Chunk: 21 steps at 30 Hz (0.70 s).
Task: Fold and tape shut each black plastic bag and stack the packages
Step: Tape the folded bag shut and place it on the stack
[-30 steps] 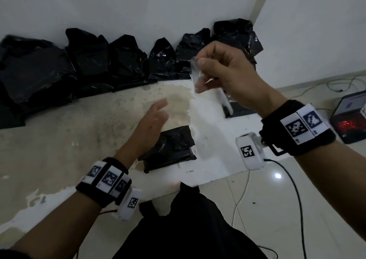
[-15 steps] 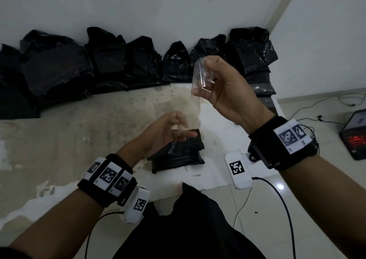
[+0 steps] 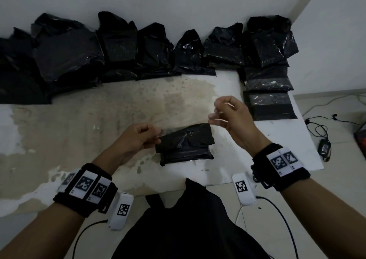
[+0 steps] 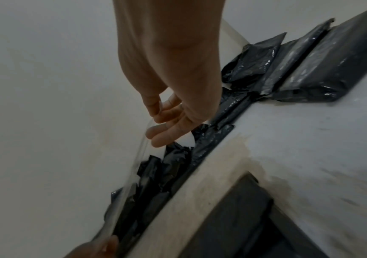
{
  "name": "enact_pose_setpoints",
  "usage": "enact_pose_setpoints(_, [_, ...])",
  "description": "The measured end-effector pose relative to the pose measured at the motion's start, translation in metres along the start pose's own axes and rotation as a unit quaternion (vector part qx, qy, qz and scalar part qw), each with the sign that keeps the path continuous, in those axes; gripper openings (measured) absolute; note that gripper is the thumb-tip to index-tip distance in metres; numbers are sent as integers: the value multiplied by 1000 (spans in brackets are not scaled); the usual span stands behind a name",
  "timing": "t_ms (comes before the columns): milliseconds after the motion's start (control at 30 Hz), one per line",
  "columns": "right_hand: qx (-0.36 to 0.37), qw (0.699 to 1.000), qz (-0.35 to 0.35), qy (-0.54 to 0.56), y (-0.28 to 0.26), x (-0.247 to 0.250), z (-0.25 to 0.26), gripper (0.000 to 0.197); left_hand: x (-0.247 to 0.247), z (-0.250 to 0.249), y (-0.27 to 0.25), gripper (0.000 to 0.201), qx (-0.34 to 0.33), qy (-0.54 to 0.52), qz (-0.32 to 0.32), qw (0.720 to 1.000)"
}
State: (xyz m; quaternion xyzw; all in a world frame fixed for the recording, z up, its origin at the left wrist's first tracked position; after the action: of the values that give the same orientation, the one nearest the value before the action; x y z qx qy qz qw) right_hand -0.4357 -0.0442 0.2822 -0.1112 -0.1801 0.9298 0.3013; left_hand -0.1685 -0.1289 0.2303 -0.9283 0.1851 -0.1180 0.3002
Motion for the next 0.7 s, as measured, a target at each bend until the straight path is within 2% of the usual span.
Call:
enact_pose_setpoints(167, [1,997,-30,-75,0,12,-44,3,11,14,0,13,25,36,-24,999])
enact_pose_setpoints(267, [5,994,-37,-104,0,18,-62,10,13,22,5,14,26,65,-49,996])
enact_pose_setpoints(400, [-3,991,-45,-124,0,26,-79,14,10,33,8,18,29,76,-45,996])
enact_pose_setpoints(700, [-11,983,-49,-175,6,37,-103,6,4,59,16,12,32,73,-40,996])
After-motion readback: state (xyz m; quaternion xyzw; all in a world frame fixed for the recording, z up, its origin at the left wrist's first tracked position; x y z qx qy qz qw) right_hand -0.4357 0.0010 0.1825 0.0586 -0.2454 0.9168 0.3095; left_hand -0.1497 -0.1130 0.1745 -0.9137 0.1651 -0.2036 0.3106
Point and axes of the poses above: each hand's wrist, its own y-axis towards the middle knuckle, its own x-axis out of the back of the hand, z = x × y, the point moved 5 cm from there along y, towards the middle knuckle, and after that the axes turned 11 degrees about -z, right-handed, at the moved point
